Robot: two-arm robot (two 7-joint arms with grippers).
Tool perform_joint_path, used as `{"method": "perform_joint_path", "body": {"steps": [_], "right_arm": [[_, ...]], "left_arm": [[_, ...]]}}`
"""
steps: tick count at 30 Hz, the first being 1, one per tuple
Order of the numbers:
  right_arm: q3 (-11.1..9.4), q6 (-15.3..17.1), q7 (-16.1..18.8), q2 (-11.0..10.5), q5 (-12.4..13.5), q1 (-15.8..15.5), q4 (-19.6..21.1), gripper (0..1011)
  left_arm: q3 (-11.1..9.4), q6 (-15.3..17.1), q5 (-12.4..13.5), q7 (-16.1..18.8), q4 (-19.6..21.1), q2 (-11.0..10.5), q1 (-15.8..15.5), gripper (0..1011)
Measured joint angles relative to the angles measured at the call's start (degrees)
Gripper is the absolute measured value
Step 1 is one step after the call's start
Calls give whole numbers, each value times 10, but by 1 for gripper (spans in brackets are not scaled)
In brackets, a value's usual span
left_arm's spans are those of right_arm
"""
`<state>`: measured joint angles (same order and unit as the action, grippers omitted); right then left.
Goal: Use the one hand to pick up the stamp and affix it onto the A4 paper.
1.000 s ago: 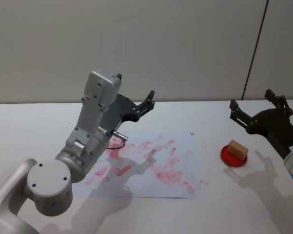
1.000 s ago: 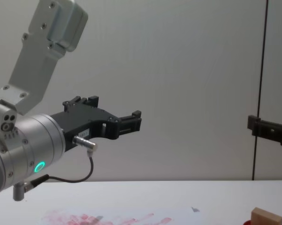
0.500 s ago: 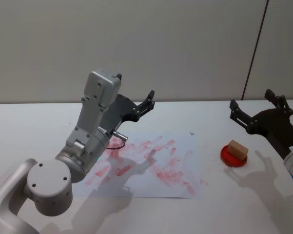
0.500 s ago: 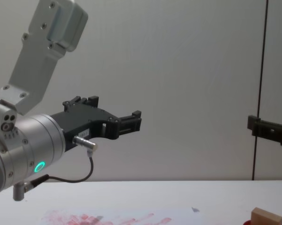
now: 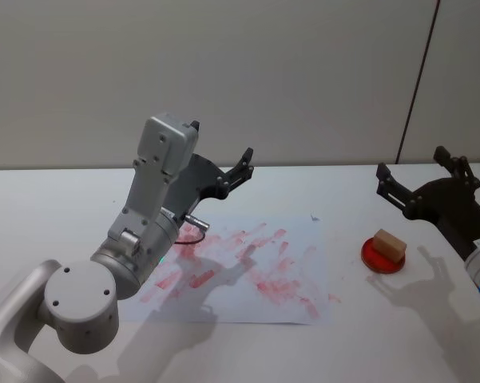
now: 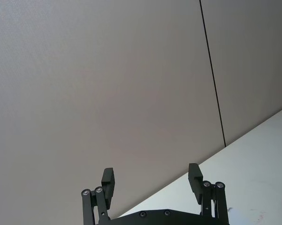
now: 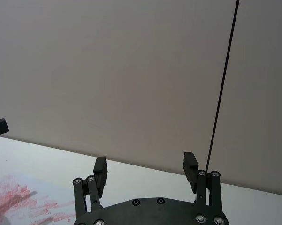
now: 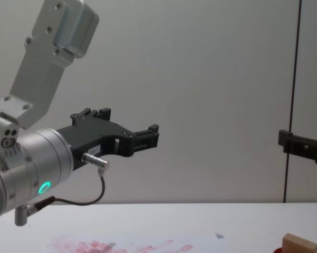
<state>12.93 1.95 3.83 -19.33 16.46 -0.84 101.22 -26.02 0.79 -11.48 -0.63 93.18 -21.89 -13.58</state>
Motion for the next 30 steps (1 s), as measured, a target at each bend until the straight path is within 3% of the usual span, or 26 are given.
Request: {"method": "perform_joint_path", "body": {"steps": [7, 16, 24, 30], "right_arm": [[-4, 0, 0, -5, 3, -3, 1, 1001], [-22, 6, -11, -30, 21, -27, 15, 1001], [-32, 30, -16, -49, 32, -50, 23, 1001], [-31, 63, -7, -53, 23, -56, 17, 1001]], "left_arm": [[0, 0, 0, 0, 0, 0, 0, 1001], [0, 0, 0, 0, 0, 0, 0, 1001], [0, 0, 0, 0, 0, 0, 0, 1002], [0, 0, 0, 0, 0, 0, 0, 1001]]}}
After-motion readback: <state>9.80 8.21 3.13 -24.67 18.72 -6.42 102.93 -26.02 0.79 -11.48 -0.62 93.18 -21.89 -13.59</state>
